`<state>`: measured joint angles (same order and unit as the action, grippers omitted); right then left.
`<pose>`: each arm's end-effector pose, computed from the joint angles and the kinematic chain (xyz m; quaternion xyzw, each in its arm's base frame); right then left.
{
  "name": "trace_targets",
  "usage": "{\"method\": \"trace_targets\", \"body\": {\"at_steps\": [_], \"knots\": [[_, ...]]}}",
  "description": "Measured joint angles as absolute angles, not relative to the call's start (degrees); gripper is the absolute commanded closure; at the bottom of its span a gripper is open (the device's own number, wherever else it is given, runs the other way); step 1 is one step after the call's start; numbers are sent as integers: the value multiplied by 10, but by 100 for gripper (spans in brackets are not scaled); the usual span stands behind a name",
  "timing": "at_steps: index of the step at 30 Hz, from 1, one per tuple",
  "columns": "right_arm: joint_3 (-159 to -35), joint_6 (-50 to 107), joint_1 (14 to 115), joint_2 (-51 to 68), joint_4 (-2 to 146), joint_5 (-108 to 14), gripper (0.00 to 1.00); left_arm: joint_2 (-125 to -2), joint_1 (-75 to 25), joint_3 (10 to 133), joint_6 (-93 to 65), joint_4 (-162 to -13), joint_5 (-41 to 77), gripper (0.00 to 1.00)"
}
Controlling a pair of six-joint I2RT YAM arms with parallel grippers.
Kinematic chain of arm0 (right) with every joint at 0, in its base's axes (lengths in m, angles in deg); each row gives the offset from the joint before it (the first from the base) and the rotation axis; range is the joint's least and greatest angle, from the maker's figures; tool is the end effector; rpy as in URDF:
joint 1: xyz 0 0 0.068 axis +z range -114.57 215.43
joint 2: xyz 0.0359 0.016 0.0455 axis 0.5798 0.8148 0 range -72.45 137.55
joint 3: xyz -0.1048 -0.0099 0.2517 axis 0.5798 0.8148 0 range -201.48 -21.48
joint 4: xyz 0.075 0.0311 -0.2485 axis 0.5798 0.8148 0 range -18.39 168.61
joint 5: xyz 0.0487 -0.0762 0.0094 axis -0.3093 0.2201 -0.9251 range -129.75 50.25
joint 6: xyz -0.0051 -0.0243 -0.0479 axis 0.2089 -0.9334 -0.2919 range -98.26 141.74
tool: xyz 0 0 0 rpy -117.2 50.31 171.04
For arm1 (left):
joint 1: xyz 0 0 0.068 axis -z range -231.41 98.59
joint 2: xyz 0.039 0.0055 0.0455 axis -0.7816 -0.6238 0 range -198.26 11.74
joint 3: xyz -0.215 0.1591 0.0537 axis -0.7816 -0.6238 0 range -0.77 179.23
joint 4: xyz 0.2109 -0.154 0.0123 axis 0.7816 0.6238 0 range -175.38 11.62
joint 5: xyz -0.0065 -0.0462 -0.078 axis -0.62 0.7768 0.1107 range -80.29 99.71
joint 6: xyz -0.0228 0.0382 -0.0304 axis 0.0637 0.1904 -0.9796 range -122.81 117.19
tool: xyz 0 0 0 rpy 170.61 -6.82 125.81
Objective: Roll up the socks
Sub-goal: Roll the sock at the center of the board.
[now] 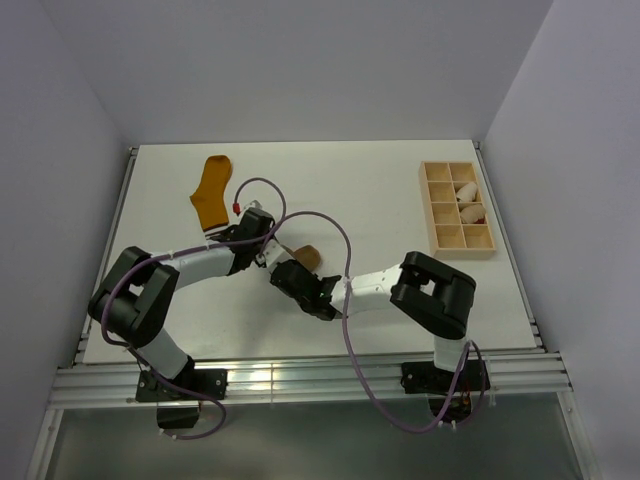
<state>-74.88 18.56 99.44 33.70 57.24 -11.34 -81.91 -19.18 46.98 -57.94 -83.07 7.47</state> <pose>0.1783 0.3269 0.1430 -0.3938 0.7861 0.0233 0.4759 0.2743 -0.1713 0.1611 -0.1923 0.9141 -0.2330 0.2704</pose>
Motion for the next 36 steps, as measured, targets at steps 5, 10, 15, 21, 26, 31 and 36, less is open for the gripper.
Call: {"method": "trace_targets", "body": {"at_steps": [5,10,15,21,26,31,36], "knots": [[-750,200,997,340,570,-104,100,-819,-192,470,-582,-831,73,70],[-716,239,974,321,527,-157,100,-817,-192,460,-596,-834,75,30],[-679,297,910,297,477,-282,100,-787,-199,426,-621,-851,79,19],[-651,369,825,297,415,-458,100,-746,-211,383,-639,-870,79,20],[-647,433,758,328,363,-609,100,-739,-215,373,-640,-893,80,23],[-647,486,718,367,306,-725,100,-741,-215,362,-640,-921,87,25],[-656,523,700,395,282,-795,99,-758,-216,358,-640,-953,101,32]]}}
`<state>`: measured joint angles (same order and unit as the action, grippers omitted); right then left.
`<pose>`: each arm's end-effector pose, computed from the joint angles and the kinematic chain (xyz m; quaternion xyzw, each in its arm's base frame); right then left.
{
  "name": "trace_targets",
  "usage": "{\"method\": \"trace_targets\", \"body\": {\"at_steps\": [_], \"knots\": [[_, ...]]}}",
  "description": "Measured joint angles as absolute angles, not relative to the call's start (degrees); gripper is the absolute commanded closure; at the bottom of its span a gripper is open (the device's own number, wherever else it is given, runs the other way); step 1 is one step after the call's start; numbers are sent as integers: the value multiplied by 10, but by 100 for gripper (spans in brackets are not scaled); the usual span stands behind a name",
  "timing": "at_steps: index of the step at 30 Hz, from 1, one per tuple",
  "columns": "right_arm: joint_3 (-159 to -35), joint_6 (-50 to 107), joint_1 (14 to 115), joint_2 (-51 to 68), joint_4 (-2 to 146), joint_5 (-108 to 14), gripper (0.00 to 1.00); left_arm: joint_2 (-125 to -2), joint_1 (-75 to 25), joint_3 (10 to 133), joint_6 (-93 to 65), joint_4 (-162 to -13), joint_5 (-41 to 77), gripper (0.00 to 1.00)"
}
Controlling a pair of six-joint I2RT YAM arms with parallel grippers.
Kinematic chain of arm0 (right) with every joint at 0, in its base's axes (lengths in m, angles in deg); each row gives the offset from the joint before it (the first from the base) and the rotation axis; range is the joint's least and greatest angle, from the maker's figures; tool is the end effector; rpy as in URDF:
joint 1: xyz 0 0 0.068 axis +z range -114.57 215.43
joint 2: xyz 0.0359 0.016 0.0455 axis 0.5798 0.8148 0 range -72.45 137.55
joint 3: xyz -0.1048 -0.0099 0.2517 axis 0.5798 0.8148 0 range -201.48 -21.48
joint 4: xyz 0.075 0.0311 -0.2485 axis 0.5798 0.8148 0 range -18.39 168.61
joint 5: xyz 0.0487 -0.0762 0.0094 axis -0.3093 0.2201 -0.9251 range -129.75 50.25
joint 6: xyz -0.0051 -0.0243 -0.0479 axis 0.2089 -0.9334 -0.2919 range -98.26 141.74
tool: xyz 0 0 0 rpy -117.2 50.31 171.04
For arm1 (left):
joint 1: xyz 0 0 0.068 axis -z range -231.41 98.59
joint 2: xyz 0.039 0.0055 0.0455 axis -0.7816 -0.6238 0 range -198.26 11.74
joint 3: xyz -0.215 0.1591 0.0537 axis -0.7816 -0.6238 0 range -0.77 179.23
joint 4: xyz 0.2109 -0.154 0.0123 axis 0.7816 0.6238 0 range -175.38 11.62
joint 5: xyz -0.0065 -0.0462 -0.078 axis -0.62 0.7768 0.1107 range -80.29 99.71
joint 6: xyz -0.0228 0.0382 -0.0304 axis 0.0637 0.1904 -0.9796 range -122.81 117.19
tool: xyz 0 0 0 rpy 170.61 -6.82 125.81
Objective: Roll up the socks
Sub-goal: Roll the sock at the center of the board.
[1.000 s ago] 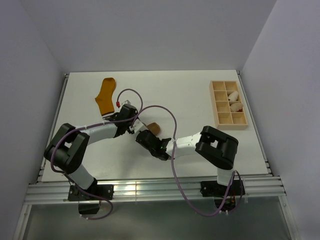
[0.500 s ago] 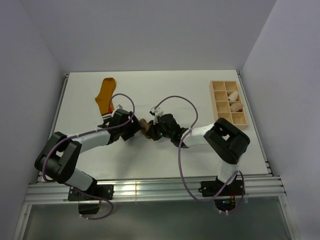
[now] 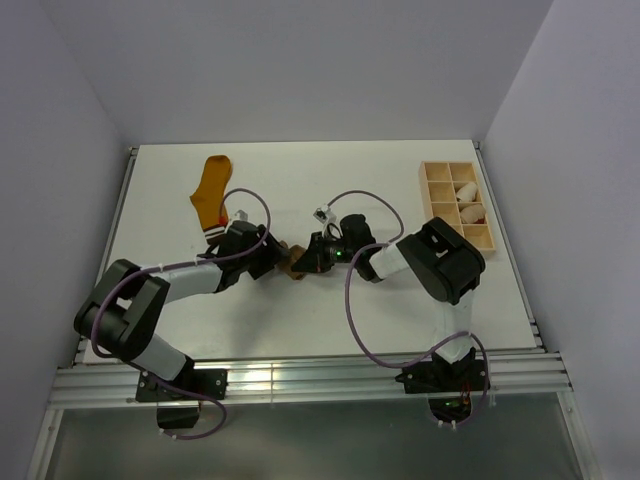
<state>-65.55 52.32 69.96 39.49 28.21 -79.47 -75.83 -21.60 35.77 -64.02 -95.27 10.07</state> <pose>0.2827 0.2221 0.1121 -0.2110 0.7840 0.5148 0.2753 0.2533 -0.1454 0.1525 -0.2452 0.8769 -0.2970 0.2877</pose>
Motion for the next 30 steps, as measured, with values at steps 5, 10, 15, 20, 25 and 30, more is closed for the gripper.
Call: {"method": "trace_targets", "body": {"at_steps": [5,10,15,20,25,30], "knots": [[-666,539,694,407,286,-821,99,-771,-216,351,-642,-971,108,43],[-677,549,689,414,298,-837,96,-772,-216,350,-643,-981,110,62],[-680,546,689,405,322,-828,80,-772,-216,350,-646,-985,110,85],[-680,500,699,349,417,-767,53,-776,-215,361,-642,-975,113,96],[-680,430,732,272,542,-645,39,-783,-215,383,-628,-942,114,100],[-681,358,813,221,605,-491,35,-790,-215,408,-610,-908,114,100]]}}
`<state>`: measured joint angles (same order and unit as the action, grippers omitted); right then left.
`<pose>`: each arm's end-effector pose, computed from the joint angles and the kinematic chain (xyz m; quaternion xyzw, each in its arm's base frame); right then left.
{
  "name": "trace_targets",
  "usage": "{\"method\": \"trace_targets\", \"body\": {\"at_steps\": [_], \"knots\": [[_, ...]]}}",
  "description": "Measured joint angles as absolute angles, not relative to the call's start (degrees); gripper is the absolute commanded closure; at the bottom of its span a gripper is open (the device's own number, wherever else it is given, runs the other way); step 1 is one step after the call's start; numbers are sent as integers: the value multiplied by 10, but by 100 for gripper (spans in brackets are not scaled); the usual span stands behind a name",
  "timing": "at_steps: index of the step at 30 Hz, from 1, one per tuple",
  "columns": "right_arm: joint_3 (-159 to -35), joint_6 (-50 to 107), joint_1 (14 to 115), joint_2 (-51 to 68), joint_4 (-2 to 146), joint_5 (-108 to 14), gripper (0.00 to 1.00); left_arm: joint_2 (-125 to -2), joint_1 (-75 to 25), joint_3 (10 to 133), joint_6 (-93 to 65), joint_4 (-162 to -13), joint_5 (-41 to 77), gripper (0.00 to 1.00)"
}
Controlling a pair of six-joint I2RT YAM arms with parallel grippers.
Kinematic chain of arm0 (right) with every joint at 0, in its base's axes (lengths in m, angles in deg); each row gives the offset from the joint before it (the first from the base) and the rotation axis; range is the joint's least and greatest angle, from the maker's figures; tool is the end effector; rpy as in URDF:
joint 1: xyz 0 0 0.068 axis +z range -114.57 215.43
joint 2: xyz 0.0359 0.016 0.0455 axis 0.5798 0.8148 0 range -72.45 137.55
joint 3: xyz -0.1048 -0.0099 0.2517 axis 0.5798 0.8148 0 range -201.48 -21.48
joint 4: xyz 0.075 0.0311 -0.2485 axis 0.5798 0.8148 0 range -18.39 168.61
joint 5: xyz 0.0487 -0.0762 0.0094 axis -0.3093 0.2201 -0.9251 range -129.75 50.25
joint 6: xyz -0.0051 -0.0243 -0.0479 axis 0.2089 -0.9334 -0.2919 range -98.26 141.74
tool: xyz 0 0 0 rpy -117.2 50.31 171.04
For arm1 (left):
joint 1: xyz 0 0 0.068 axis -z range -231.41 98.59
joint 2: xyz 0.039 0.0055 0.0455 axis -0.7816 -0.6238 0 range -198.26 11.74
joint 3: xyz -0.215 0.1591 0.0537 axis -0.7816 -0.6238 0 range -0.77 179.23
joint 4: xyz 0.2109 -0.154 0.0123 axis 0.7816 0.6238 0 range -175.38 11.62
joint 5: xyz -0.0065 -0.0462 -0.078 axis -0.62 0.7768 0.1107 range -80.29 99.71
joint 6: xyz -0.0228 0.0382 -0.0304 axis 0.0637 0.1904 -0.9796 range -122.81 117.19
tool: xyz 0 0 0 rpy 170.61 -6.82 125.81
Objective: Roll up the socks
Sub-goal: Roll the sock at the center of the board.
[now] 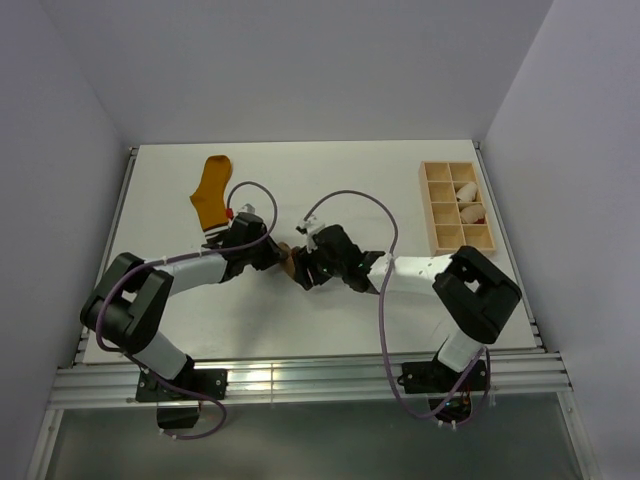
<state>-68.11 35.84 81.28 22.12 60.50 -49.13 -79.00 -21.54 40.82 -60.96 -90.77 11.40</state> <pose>0.2306 0.2458 0.1696 -0.2789 0.8473 0.2863 0.3499 0.2668 -0.1544 0.1557 -0.2191 0.8931 -0.2825 0.2729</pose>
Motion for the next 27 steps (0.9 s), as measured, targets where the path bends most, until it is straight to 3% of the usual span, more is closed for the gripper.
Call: {"method": "trace_targets", "body": {"at_steps": [12,21,27], "knots": [[-694,200,949,217,607,-234,33,-800,-215,446,-587,-852,116,100],[-729,120,1013,289,570,-146,34,-807,-216,456,-580,-836,123,100],[-742,91,1023,340,550,-106,41,-807,-216,456,-579,-836,125,100]]}}
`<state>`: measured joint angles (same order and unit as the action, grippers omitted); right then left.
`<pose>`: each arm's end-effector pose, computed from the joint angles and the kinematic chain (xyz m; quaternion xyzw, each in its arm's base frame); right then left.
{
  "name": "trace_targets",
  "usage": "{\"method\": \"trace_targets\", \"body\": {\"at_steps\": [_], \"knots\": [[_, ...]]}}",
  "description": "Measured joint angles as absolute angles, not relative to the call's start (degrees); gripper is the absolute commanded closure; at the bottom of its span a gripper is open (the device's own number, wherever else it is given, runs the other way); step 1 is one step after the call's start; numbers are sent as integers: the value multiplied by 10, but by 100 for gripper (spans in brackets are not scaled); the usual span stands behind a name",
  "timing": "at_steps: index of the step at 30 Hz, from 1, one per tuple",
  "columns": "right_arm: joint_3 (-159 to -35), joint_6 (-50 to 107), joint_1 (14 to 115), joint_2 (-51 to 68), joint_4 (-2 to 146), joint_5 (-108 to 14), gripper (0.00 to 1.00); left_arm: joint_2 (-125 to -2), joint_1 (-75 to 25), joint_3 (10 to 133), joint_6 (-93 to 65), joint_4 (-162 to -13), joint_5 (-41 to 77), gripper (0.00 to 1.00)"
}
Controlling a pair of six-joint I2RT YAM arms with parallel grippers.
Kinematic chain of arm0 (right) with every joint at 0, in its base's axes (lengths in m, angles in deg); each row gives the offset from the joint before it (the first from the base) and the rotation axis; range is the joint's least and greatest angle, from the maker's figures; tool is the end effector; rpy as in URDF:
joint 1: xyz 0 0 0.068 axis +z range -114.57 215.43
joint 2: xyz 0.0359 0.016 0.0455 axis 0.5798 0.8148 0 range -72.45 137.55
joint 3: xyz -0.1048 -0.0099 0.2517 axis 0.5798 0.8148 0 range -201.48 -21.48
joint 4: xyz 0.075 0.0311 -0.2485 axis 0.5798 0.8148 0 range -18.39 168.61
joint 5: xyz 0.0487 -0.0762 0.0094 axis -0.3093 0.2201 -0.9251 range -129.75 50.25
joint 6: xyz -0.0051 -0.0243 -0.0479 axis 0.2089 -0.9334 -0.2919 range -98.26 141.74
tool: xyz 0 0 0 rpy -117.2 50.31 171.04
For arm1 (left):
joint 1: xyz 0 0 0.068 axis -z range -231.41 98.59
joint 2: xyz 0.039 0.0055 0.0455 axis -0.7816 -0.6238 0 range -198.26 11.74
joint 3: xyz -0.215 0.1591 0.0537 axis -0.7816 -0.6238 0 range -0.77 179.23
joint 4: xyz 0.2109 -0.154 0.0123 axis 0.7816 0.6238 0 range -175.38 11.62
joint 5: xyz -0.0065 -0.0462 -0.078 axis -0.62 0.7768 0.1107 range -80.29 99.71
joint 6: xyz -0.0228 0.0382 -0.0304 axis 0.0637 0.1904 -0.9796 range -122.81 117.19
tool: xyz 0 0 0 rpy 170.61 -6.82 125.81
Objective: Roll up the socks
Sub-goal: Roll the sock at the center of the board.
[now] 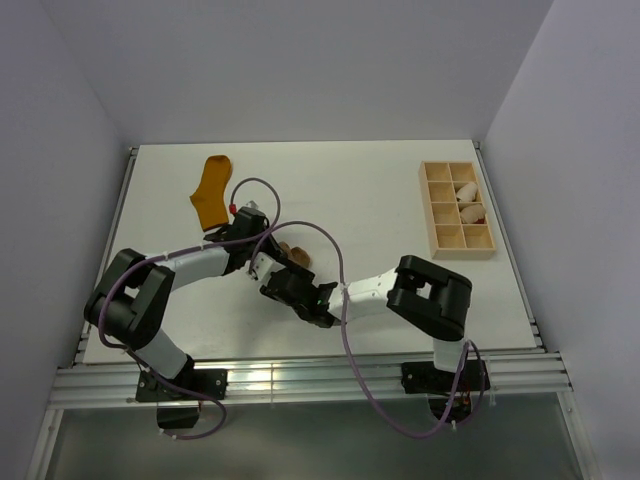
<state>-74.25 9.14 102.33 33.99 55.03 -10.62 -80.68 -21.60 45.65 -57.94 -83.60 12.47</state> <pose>0.1619 0.3353 0.1415 -0.4679 0.7379 -0.0035 0.4864 0.2752 -0.1596 0.1616 -0.1960 0.9119 -0.2597 0.2503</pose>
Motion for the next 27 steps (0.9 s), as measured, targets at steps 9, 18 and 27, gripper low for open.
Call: {"method": "trace_targets", "body": {"at_steps": [9,18,27], "knots": [[-756,81,1027,370,528,-46,95,-807,-220,456,-579,-838,123,98],[-744,118,1019,360,518,-75,100,-801,-220,452,-581,-836,122,44],[-713,212,938,314,505,-240,100,-757,-220,413,-606,-834,110,19]]}}
